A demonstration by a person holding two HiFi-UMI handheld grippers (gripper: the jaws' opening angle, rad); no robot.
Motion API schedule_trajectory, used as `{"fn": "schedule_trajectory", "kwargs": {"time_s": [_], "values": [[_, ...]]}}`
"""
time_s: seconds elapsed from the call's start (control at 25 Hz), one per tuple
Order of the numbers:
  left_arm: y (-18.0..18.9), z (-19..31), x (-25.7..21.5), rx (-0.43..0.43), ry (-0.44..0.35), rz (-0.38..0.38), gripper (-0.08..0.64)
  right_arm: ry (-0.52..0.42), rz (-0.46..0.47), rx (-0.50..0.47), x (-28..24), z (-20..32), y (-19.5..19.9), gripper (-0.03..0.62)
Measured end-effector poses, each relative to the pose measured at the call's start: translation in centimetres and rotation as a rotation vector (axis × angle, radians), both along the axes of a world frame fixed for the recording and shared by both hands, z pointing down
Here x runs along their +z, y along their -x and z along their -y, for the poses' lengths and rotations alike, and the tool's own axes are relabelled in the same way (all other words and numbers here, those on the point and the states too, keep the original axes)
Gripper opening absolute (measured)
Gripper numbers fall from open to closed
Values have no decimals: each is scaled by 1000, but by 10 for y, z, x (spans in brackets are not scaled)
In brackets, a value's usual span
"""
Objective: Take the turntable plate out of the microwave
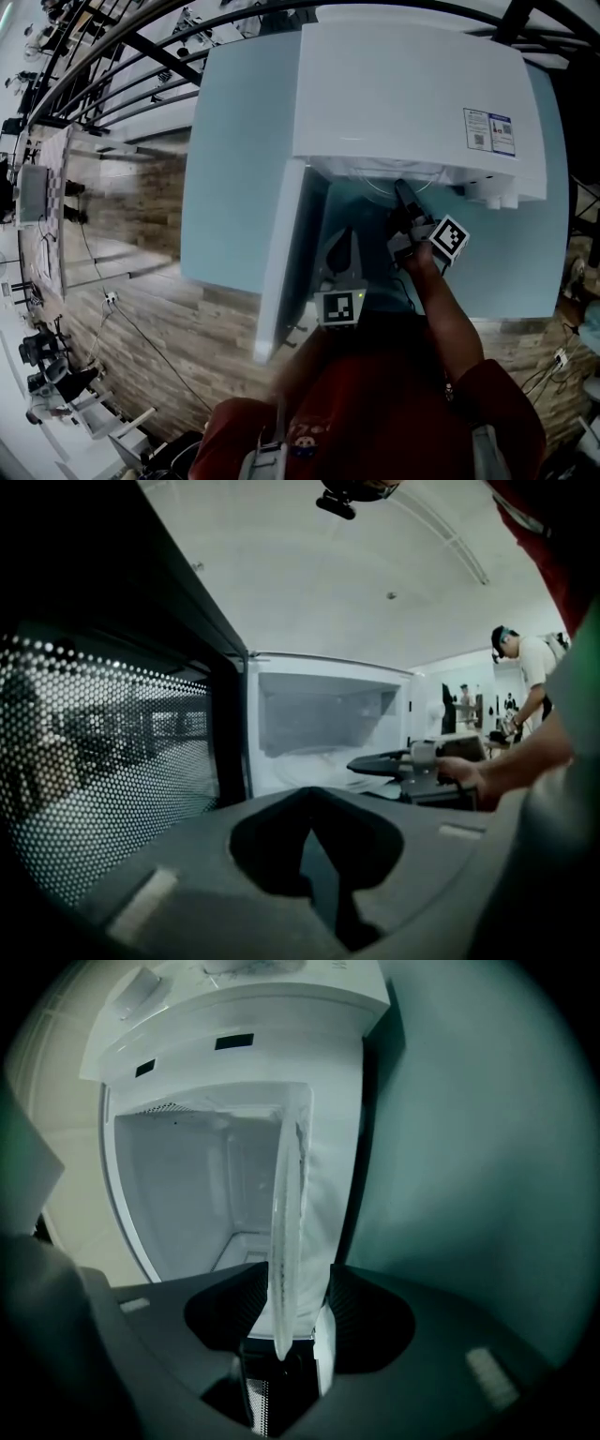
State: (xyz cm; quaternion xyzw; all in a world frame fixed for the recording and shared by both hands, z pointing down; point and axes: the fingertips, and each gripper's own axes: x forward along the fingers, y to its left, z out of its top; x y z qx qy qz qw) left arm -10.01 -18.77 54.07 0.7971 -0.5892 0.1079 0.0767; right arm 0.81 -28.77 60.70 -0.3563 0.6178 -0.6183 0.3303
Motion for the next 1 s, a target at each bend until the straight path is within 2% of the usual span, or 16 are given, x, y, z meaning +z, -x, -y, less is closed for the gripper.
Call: {"fn": "schedule_trajectory", "kwargs": {"time_s": [0.36,0.44,0.48,0.68,1.0], "values": [[4,-4,8,-10,25,1,-3,5,55,0,-3,10,6,184],[4,-3,7,-14,24,-6,-3,25,53,10,-1,11,5,147],[5,-3,7,-14,23,-7,-3,33,48,18,0,10,4,93],[8,-3,5,-13,21,-1,-5,10,14,30,-6,9,4,26],[3,-5,1,-8,7,-12,-3,-5,9,39,-7,2,-3,25]]}}
